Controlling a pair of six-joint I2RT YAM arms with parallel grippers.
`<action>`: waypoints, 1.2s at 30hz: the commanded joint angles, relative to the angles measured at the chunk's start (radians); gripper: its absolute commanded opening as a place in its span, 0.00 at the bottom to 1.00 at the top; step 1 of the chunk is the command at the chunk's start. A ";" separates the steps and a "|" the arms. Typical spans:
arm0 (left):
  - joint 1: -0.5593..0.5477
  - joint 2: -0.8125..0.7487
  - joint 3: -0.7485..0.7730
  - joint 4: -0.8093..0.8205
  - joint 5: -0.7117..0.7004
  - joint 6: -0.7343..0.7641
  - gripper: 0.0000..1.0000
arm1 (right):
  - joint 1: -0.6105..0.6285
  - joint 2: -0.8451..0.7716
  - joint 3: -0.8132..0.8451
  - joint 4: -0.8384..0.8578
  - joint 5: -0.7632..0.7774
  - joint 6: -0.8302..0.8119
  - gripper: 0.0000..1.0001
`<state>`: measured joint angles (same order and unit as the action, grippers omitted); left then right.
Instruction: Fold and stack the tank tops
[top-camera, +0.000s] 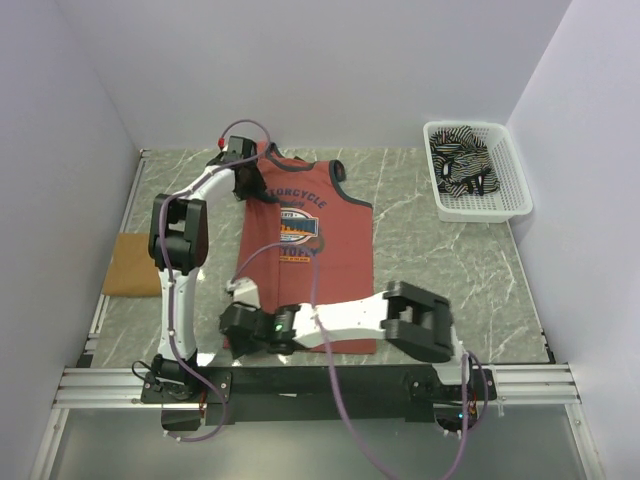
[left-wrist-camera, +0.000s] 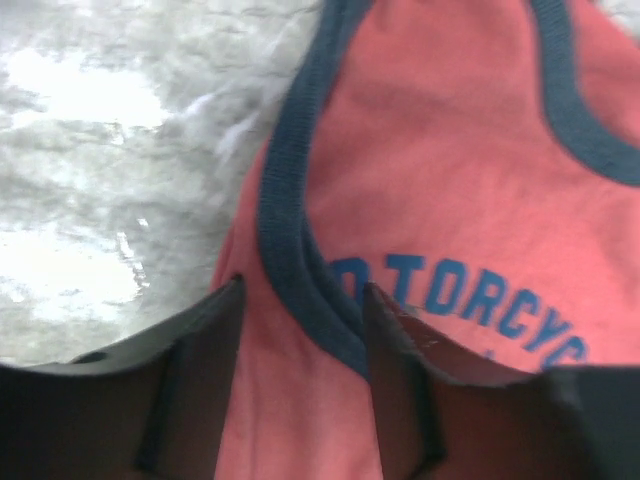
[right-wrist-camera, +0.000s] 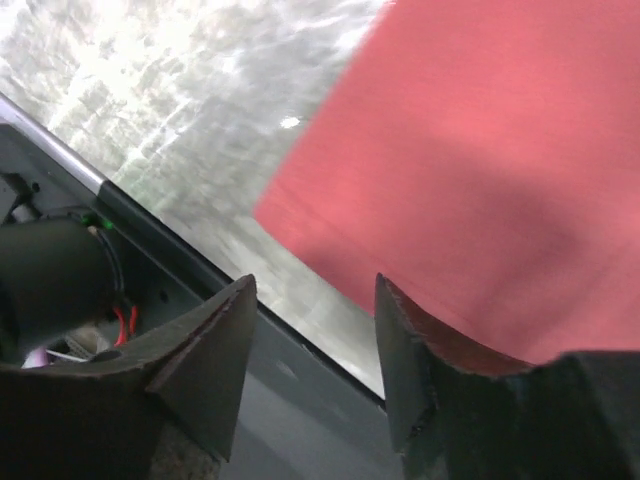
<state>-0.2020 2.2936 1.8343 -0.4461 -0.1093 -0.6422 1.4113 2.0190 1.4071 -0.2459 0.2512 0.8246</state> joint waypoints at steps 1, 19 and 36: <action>-0.005 -0.097 0.026 0.059 0.091 0.035 0.57 | -0.052 -0.222 -0.119 0.092 0.037 -0.015 0.60; -0.393 -0.693 -0.567 0.221 0.005 -0.218 0.39 | -0.960 -0.458 -0.216 -0.038 -0.162 -0.205 0.61; -0.924 -0.794 -0.911 0.330 -0.136 -0.318 0.27 | -1.135 0.035 0.141 -0.115 -0.214 -0.283 0.49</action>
<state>-1.0904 1.5154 0.9173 -0.1764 -0.1867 -0.9287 0.2852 2.0186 1.4914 -0.3290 0.0353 0.5701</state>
